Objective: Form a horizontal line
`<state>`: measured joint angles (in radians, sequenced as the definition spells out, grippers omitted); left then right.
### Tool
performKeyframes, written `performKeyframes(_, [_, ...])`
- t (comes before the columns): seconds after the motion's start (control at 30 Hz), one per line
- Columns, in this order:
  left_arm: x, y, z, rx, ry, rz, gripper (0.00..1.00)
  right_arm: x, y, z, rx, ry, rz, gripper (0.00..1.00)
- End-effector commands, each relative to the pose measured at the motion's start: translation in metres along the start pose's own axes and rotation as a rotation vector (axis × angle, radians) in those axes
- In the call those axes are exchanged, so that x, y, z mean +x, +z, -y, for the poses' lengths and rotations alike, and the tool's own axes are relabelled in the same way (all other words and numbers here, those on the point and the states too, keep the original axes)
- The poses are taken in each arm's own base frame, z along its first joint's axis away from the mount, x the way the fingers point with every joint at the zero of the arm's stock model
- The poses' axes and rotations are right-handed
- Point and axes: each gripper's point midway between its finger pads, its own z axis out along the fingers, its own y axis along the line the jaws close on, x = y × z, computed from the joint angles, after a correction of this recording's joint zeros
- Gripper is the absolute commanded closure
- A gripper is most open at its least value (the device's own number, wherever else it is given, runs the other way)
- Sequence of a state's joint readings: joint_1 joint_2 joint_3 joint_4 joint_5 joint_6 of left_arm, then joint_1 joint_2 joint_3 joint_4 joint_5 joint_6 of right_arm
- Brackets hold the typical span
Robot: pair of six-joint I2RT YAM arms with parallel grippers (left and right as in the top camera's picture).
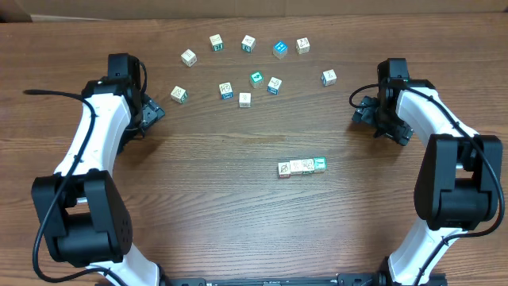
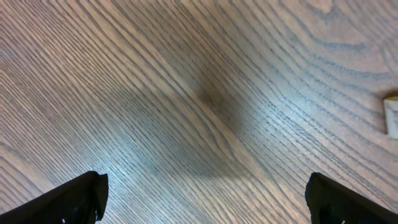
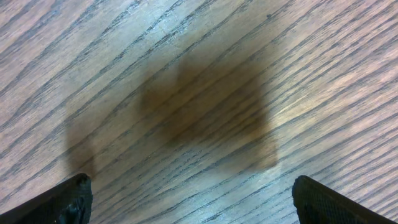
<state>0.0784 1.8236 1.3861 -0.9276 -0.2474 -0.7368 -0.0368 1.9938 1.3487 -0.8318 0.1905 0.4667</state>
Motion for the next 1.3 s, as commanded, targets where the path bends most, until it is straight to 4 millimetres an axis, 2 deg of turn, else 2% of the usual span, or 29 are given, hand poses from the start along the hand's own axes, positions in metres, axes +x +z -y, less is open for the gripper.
performKeyframes(0.0, [-0.011,-0.027,-0.004,0.033,-0.012,0.069,0.01,-0.007,-0.013,0.002,-0.012,0.015,0.035,0.00])
performKeyframes(0.23, [-0.023,-0.066,-0.008,0.102,-0.040,0.153,0.01,-0.007,-0.013,0.002,-0.012,0.015,0.035,0.00])
performKeyframes(0.4, [-0.031,-0.079,-0.016,0.090,-0.054,0.208,0.00,-0.007,-0.013,0.002,-0.012,0.015,0.035,0.00])
performKeyframes(0.53, [-0.031,-0.082,-0.017,0.094,-0.056,0.214,0.00,-0.007,-0.013,0.002,-0.012,0.015,0.035,0.00])
performKeyframes(0.73, [-0.020,-0.076,-0.017,0.098,-0.045,0.171,0.00,-0.007,-0.013,0.002,-0.012,0.015,0.035,0.00])
performKeyframes(0.9, [-0.007,-0.062,-0.017,0.095,-0.030,0.143,0.00,-0.007,-0.013,0.002,-0.012,0.015,0.035,0.00])
performKeyframes(1.1, [0.021,-0.040,-0.009,0.127,0.015,0.154,0.00,-0.007,-0.013,0.002,-0.012,0.015,0.035,0.00])
performKeyframes(1.27, [0.048,-0.027,-0.002,0.147,0.130,0.158,0.01,-0.007,-0.013,0.002,-0.012,0.015,0.035,0.00])
